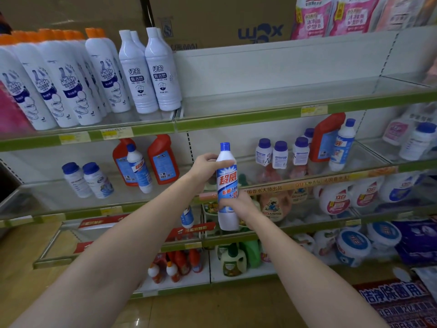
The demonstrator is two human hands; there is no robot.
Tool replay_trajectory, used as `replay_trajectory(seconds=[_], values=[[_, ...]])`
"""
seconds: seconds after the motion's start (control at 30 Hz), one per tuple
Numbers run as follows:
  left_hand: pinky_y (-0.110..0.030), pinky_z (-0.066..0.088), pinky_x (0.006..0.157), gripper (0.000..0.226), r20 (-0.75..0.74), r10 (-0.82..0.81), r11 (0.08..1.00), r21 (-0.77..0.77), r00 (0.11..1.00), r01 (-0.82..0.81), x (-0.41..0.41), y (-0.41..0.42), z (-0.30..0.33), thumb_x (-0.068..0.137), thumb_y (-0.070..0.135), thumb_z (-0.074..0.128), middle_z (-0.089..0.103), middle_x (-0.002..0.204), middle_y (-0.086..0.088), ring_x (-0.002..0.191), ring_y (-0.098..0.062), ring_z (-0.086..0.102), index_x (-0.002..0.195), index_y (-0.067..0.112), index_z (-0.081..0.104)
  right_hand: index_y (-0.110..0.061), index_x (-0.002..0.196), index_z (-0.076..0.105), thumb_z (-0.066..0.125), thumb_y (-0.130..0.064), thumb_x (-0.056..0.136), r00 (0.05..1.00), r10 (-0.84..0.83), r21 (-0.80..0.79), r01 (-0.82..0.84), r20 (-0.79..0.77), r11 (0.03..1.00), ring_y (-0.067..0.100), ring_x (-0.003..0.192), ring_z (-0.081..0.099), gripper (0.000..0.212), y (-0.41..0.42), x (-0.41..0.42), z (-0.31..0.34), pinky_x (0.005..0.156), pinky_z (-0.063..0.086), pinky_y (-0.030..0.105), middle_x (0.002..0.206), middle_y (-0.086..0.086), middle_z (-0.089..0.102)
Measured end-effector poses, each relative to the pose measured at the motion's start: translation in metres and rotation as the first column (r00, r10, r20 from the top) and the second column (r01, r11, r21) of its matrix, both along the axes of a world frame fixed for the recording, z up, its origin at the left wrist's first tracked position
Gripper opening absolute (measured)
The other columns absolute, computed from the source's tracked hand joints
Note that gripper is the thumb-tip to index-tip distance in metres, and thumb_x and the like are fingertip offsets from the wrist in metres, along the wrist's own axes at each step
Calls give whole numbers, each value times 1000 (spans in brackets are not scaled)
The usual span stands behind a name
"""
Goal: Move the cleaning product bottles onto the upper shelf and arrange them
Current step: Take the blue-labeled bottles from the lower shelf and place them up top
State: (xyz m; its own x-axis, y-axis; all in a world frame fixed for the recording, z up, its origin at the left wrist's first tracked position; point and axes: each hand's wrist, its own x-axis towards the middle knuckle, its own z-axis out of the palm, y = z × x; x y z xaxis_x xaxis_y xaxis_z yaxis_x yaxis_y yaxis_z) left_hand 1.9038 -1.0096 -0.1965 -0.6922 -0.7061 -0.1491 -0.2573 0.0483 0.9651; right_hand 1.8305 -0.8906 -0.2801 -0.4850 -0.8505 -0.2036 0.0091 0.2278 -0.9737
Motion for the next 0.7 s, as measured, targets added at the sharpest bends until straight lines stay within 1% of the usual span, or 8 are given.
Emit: replay_trajectory(seconds=[0.1, 0.23, 0.33, 0.37, 0.5, 0.53, 0.63, 0.7], values=[[-34, 60, 71, 49, -30, 47, 999, -11, 998, -47, 1, 1, 2, 76, 27, 86, 75, 97, -8, 85, -24, 74, 117, 13, 61, -15, 102, 65, 76, -8, 76, 999, 46, 40, -45, -23, 998, 22, 98, 65, 29, -1, -4, 2, 78, 49, 30, 103, 7, 68], [-30, 60, 67, 53, -94, 132, 989, -57, 987, -138, -1, -2, 2, 69, 25, 91, 77, 90, -3, 78, -18, 76, 113, 11, 66, -24, 112, 62, 75, -17, 85, 985, 146, 73, -140, -95, 987, 13, 99, 61, 31, -5, -8, 10, 79, 47, 27, 104, -3, 66], [-33, 61, 72, 53, -145, 132, 984, -97, 981, -147, -5, -5, 12, 65, 25, 93, 78, 91, -2, 83, -19, 76, 111, 12, 68, -24, 119, 61, 77, -25, 83, 986, 94, 45, -89, -135, 995, 17, 105, 62, 40, -13, -8, 17, 91, 49, 35, 108, -3, 67], [-34, 61, 74, 53, -163, 130, 981, -120, 978, -150, -7, -7, 18, 64, 25, 94, 78, 91, -1, 83, -19, 76, 109, 13, 70, -24, 118, 61, 78, -26, 81, 986, 73, 25, -70, -149, 997, 19, 104, 63, 40, -16, -9, 22, 91, 51, 36, 108, -2, 68], [-34, 62, 74, 55, -275, 181, 957, -170, 944, -233, -16, -15, 55, 59, 23, 96, 78, 94, -3, 85, -19, 76, 109, 14, 73, -20, 111, 63, 73, -20, 84, 975, 26, -80, -45, -220, 996, 20, 97, 66, 28, -35, -16, 54, 79, 51, 31, 104, 3, 70], [-33, 62, 74, 55, -308, 191, 952, -172, 932, -252, -18, -18, 66, 59, 20, 95, 78, 94, -4, 85, -20, 76, 109, 13, 73, -19, 111, 63, 74, -22, 82, 971, 8, -99, -33, -240, 995, 21, 96, 67, 31, -43, -18, 65, 81, 53, 32, 103, 4, 70], [-29, 60, 69, 55, -386, 196, 941, -186, 901, -284, -23, -29, 101, 63, 15, 94, 78, 94, -8, 81, -20, 76, 113, 10, 72, -16, 117, 57, 76, -31, 74, 955, -42, -149, -2, -294, 989, 21, 96, 66, 49, -64, -24, 97, 88, 56, 39, 104, 2, 69], [-28, 59, 66, 57, -434, 186, 935, -197, 882, -294, -26, -35, 125, 65, 14, 93, 77, 95, -9, 80, -20, 76, 117, 9, 69, -16, 124, 44, 76, -28, 81, 949, -67, -195, 5, -310, 981, 18, 98, 63, 55, -76, -28, 118, 88, 53, 37, 107, -1, 64]])
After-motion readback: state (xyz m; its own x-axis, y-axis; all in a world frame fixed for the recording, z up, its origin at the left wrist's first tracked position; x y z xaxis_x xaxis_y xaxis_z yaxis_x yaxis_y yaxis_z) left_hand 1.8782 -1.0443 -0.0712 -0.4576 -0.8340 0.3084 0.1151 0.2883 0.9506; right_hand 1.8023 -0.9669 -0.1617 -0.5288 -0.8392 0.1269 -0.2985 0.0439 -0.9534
